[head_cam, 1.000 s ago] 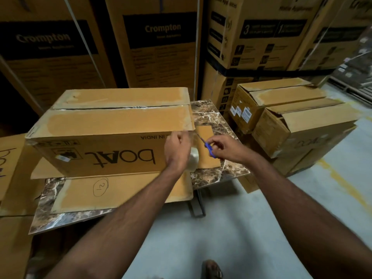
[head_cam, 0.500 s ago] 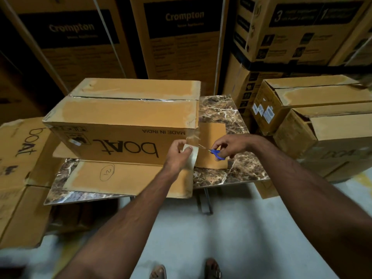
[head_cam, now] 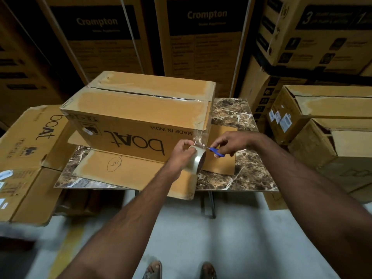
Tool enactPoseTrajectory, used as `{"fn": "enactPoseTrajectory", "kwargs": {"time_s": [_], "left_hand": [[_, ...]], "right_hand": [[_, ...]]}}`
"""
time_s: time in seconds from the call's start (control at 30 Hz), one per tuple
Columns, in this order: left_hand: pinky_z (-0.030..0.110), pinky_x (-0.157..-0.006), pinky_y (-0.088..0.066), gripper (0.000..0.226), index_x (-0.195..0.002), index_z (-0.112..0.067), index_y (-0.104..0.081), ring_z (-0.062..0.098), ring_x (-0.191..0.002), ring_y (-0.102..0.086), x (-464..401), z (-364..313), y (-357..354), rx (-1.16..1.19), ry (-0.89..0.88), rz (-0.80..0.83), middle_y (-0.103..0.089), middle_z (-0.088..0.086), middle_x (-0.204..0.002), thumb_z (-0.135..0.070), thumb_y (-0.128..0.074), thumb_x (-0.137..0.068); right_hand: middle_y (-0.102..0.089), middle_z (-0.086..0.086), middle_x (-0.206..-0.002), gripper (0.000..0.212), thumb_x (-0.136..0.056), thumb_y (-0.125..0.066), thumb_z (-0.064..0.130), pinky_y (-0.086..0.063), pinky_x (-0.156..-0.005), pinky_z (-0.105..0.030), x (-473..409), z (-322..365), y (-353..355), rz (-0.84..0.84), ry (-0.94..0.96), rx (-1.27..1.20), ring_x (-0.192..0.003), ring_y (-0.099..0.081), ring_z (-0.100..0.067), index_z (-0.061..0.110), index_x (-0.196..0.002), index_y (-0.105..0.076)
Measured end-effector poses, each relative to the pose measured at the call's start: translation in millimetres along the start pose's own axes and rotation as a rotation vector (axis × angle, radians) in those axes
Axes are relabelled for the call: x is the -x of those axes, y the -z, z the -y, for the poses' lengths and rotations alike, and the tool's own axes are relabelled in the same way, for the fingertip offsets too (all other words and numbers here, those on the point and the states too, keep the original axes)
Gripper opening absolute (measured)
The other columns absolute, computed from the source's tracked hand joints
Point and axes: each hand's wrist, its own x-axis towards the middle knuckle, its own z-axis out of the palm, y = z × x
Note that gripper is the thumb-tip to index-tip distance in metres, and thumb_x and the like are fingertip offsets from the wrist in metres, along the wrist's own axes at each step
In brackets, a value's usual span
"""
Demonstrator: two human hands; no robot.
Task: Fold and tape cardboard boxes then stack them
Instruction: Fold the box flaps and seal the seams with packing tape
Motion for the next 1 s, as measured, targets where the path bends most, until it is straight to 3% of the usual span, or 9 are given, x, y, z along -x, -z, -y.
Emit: {"fn": "enactPoseTrajectory", "kwargs": {"time_s": [0.17, 0.43, 0.6, 0.73, 0.87, 1.0], "left_hand": [[0.031, -0.068, -0.044, 0.008, -0.108, -0.023, -0.057, 0.018, -0.090, -0.055, -1.9, -2.2, -6.0, -0.023, -0.009, -0.049, -0.059, -0.002, -0.111, -0.021, -0.053, -0.101], [0.030, -0.064, -0.040, 0.014, -0.111, -0.014, -0.055, 0.017, -0.083, -0.053, -5.8, -1.3, -8.1, -0.083, -0.033, -0.054, -0.060, 0.003, -0.106, -0.023, -0.050, -0.101], [0.032, -0.067, -0.040, 0.006, -0.096, -0.021, -0.054, 0.020, -0.084, -0.052, -9.5, -2.7, -7.5, -0.084, -0.054, -0.055, -0.059, 0.003, -0.097, -0.022, -0.049, -0.100], [0.033, -0.069, -0.040, 0.008, -0.094, -0.022, -0.054, 0.019, -0.083, -0.051, -10.3, -2.4, -6.2, -0.113, -0.082, -0.031, -0.058, 0.001, -0.093, -0.022, -0.049, -0.100], [0.033, -0.070, -0.043, 0.010, -0.093, -0.020, -0.053, 0.019, -0.083, -0.052, -11.5, -1.2, -0.8, -0.183, -0.085, 0.012, -0.056, 0.002, -0.094, -0.021, -0.047, -0.101], [0.029, -0.068, -0.042, 0.009, -0.096, -0.017, -0.053, 0.019, -0.082, -0.050, -9.5, 9.5, 7.9, -0.191, -0.082, 0.065, -0.056, 0.005, -0.097, -0.017, -0.047, -0.101]], "right_hand": [[-0.066, 0.004, -0.095, 0.030, -0.095, -0.065, 0.013, -0.047, -0.065, -0.024, -2.5, 0.6, 4.9, 0.015, 0.036, 0.034, -0.084, -0.054, -0.015, 0.012, -0.125, -0.069], [-0.068, 0.005, -0.082, 0.025, -0.094, -0.066, 0.007, -0.046, -0.058, -0.019, -2.4, -1.1, 5.2, -0.012, 0.063, 0.045, -0.069, -0.057, -0.007, 0.007, -0.118, -0.072], [-0.067, 0.009, -0.075, 0.025, -0.094, -0.067, 0.007, -0.045, -0.054, -0.015, -0.7, -0.8, 3.1, -0.064, 0.074, 0.069, -0.057, -0.056, 0.006, 0.001, -0.118, -0.070], [-0.067, 0.006, -0.079, 0.025, -0.094, -0.065, 0.005, -0.045, -0.055, -0.016, 0.3, 0.1, 0.6, -0.060, 0.052, 0.080, -0.060, -0.056, 0.004, 0.003, -0.119, -0.070], [-0.067, 0.004, -0.086, 0.025, -0.095, -0.064, 0.007, -0.048, -0.061, -0.020, 1.8, 4.6, 0.3, -0.044, 0.000, 0.061, -0.074, -0.059, -0.007, 0.006, -0.120, -0.068], [-0.063, 0.003, -0.096, 0.024, -0.094, -0.069, 0.017, -0.046, -0.070, -0.028, 5.1, 5.9, -3.3, 0.083, -0.099, 0.029, -0.087, -0.056, -0.013, 0.016, -0.117, -0.061]]}}
